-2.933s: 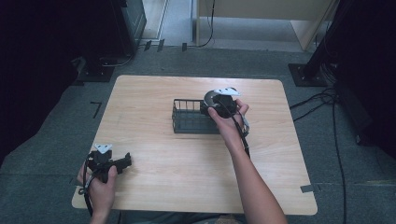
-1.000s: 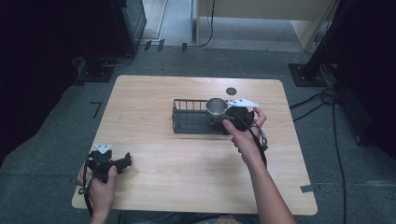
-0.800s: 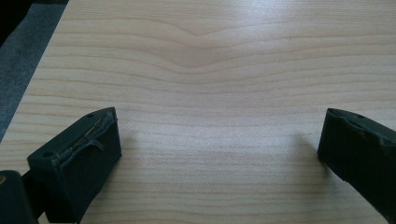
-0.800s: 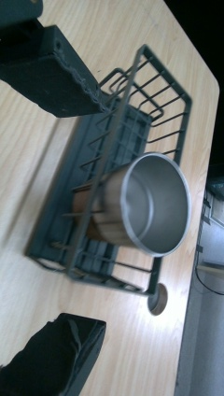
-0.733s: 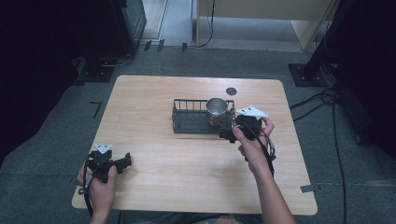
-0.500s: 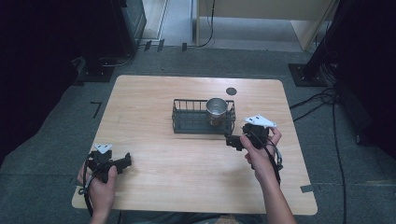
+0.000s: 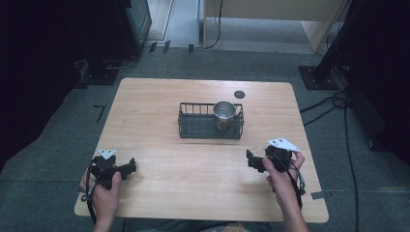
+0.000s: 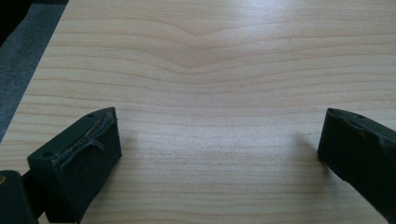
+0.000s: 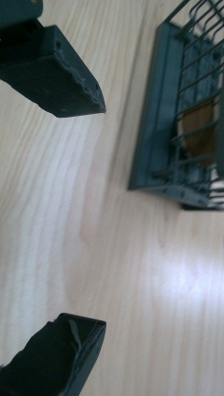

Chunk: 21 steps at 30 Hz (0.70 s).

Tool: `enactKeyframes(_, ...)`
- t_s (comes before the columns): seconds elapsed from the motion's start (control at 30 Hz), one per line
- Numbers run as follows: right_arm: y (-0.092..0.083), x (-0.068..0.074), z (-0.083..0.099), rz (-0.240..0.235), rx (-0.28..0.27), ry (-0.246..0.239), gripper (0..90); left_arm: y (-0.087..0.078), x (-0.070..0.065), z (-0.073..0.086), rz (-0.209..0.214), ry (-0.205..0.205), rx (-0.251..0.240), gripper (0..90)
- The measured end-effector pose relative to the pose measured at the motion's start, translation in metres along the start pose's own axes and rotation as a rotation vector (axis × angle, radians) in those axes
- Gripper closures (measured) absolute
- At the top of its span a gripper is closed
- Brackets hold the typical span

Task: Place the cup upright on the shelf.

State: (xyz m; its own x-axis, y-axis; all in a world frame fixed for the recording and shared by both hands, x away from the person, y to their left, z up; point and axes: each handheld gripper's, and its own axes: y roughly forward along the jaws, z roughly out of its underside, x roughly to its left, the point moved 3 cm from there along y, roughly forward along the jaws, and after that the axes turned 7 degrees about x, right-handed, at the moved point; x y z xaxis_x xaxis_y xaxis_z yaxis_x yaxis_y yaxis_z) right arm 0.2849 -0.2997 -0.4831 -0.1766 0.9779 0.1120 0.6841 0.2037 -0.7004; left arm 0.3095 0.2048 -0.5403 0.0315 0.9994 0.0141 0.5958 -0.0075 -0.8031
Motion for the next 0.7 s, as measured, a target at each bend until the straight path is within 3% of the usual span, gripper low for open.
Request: enactKeyframes(0.7,-0.004,-0.070,0.071,0.137,0.074,0.106,0.0,0.000,0.000,0.000,0.000,0.000,0.000,0.0)
